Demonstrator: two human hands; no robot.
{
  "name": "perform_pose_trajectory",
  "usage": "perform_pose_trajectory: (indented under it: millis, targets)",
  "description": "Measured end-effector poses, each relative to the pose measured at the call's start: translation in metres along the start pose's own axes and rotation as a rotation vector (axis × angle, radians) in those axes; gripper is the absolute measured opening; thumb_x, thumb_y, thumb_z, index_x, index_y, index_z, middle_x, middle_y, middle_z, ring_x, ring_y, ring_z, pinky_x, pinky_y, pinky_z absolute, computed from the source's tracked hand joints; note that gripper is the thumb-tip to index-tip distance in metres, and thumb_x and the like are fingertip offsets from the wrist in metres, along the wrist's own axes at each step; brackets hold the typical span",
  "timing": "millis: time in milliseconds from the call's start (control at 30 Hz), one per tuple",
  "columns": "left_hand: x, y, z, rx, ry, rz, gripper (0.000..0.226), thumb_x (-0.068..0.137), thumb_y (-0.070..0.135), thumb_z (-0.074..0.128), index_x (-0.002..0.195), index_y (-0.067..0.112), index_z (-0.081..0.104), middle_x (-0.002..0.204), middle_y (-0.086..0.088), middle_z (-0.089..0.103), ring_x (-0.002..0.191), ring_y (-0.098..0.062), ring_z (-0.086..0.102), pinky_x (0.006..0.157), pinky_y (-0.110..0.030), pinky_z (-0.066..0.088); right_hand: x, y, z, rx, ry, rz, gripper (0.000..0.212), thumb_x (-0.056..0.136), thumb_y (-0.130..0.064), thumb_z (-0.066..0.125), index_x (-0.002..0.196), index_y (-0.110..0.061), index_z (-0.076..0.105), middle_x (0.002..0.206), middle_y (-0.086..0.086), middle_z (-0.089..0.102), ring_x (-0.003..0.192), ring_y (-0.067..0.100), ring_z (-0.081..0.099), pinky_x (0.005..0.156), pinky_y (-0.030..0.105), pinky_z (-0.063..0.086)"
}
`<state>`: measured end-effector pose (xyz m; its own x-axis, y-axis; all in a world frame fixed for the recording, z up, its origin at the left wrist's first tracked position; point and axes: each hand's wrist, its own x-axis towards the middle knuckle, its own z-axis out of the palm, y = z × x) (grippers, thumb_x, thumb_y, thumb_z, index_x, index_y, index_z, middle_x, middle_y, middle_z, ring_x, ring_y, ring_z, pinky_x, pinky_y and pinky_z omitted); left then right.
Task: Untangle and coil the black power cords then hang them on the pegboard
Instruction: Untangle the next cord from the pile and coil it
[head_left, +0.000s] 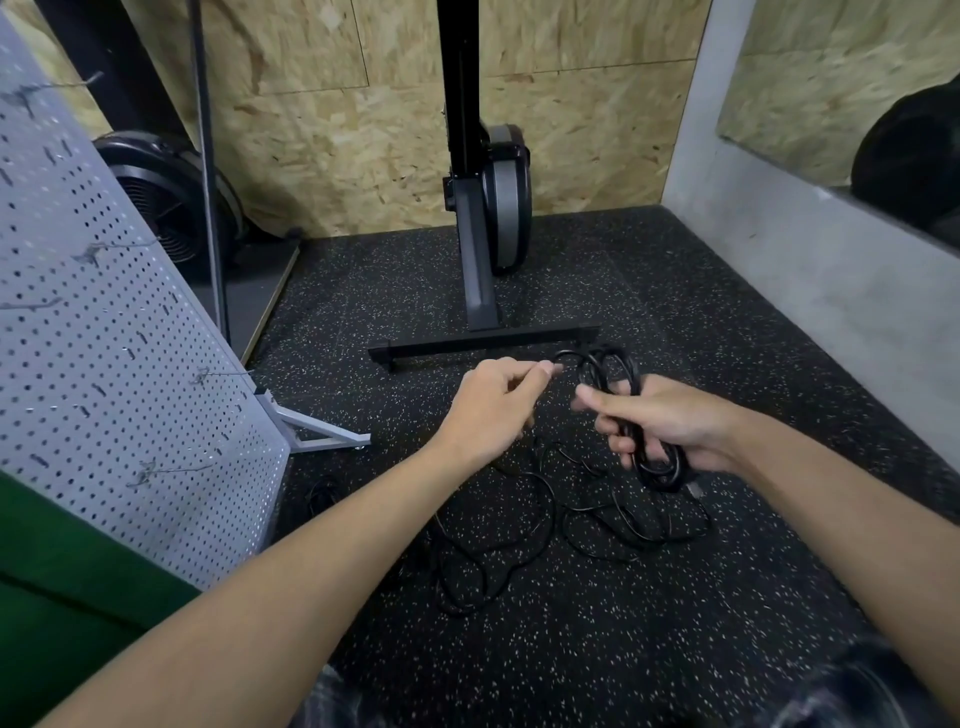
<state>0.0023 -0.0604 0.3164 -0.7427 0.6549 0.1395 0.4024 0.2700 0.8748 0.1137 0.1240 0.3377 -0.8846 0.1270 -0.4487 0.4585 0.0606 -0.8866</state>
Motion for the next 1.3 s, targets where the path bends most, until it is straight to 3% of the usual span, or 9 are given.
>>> perform_pose_trajectory:
  millis: [133, 233, 400, 533, 633, 733, 1033, 1200, 1300]
  targets:
    - [0.0, 0.006, 0.004, 0.044, 0.124, 0.019, 0.023, 0.103, 0.036, 0.064, 0.104, 0.023, 0.084, 0.065, 0.016, 0.061, 0.054, 0.006, 0.055, 0.064, -0.017, 0.042, -0.003, 0.001, 0.006, -0.071, -0.128, 0.005, 0.078, 0.082, -0.043, 0.081, 0.132, 0.012, 0.056, 0.073, -0.002, 0.056, 0.064, 0.013, 0.054, 0.064, 0.031, 0.054]
    - [-0.001, 0.007, 0.0, 0.021, 0.19, 0.039, 0.013, 0.097, 0.027, 0.074, 0.099, 0.019, 0.085, 0.065, 0.02, 0.064, 0.051, 0.003, 0.057, 0.059, -0.009, 0.041, -0.005, -0.001, 0.011, -0.051, -0.192, 0.02, 0.055, 0.087, -0.038, 0.078, 0.125, 0.0, 0.069, 0.07, -0.001, 0.053, 0.064, 0.014, 0.054, 0.066, 0.034, 0.055]
    - [-0.007, 0.013, 0.003, -0.078, 0.231, 0.099, 0.013, 0.091, 0.023, 0.082, 0.082, 0.015, 0.078, 0.067, 0.004, 0.071, 0.053, -0.005, 0.06, 0.058, -0.019, 0.047, -0.006, -0.002, 0.022, -0.046, -0.149, 0.063, 0.041, 0.095, -0.044, 0.07, 0.106, -0.005, 0.075, 0.065, -0.002, 0.045, 0.056, 0.013, 0.048, 0.063, 0.033, 0.056]
    - [-0.008, 0.015, 0.01, -0.017, 0.244, 0.123, 0.007, 0.095, 0.026, 0.075, 0.092, 0.025, 0.081, 0.084, 0.008, 0.074, 0.07, -0.008, 0.067, 0.071, -0.029, 0.056, -0.004, -0.004, 0.025, 0.042, -0.056, 0.02, 0.037, 0.095, -0.046, 0.067, 0.07, -0.021, 0.057, 0.061, -0.002, 0.044, 0.052, 0.013, 0.045, 0.06, 0.033, 0.054]
    - [-0.004, 0.008, 0.011, -0.035, 0.096, 0.042, 0.027, 0.098, 0.015, 0.066, 0.116, 0.029, 0.081, 0.098, 0.009, 0.079, 0.078, 0.001, 0.065, 0.077, -0.019, 0.051, -0.005, -0.005, 0.021, 0.091, -0.008, -0.059, 0.033, 0.097, -0.044, 0.066, 0.08, -0.017, 0.057, 0.062, -0.002, 0.047, 0.052, 0.012, 0.044, 0.059, 0.033, 0.053]
    - [-0.004, 0.005, 0.014, -0.306, -0.008, -0.069, 0.036, 0.098, 0.004, 0.062, 0.122, 0.026, 0.079, 0.098, 0.004, 0.08, 0.084, -0.011, 0.064, 0.079, -0.035, 0.054, -0.004, -0.003, 0.02, 0.079, 0.073, -0.1, 0.039, 0.092, -0.045, 0.072, 0.097, -0.007, 0.069, 0.072, 0.003, 0.06, 0.054, 0.013, 0.05, 0.057, 0.032, 0.054]
    - [-0.007, 0.008, 0.025, -0.427, 0.124, -0.197, 0.021, 0.091, 0.01, 0.079, 0.099, 0.014, 0.06, 0.094, -0.003, 0.057, 0.081, -0.02, 0.065, 0.084, -0.057, 0.063, 0.001, -0.002, 0.021, 0.144, 0.184, -0.193, 0.017, 0.097, -0.029, 0.072, 0.095, -0.012, 0.074, 0.063, 0.001, 0.062, 0.05, 0.012, 0.058, 0.045, 0.023, 0.049]
    - [-0.013, 0.005, 0.023, -0.344, -0.313, -0.204, 0.032, 0.11, 0.034, 0.051, 0.113, 0.005, 0.064, 0.1, -0.01, 0.079, 0.093, -0.024, 0.078, 0.103, -0.041, 0.055, 0.0, -0.008, 0.011, 0.265, 0.186, -0.238, 0.022, 0.098, -0.031, 0.069, 0.093, -0.01, 0.07, 0.067, 0.007, 0.06, 0.054, 0.02, 0.056, 0.052, 0.027, 0.051]
    - [-0.016, -0.01, 0.022, -0.065, -0.503, -0.063, 0.03, 0.113, 0.024, 0.046, 0.117, 0.004, 0.068, 0.103, -0.011, 0.08, 0.096, -0.01, 0.075, 0.094, -0.022, 0.052, 0.001, -0.01, 0.002, 0.309, 0.229, -0.285, 0.023, 0.099, -0.033, 0.068, 0.092, -0.011, 0.069, 0.074, 0.006, 0.062, 0.058, 0.018, 0.057, 0.054, 0.028, 0.052]
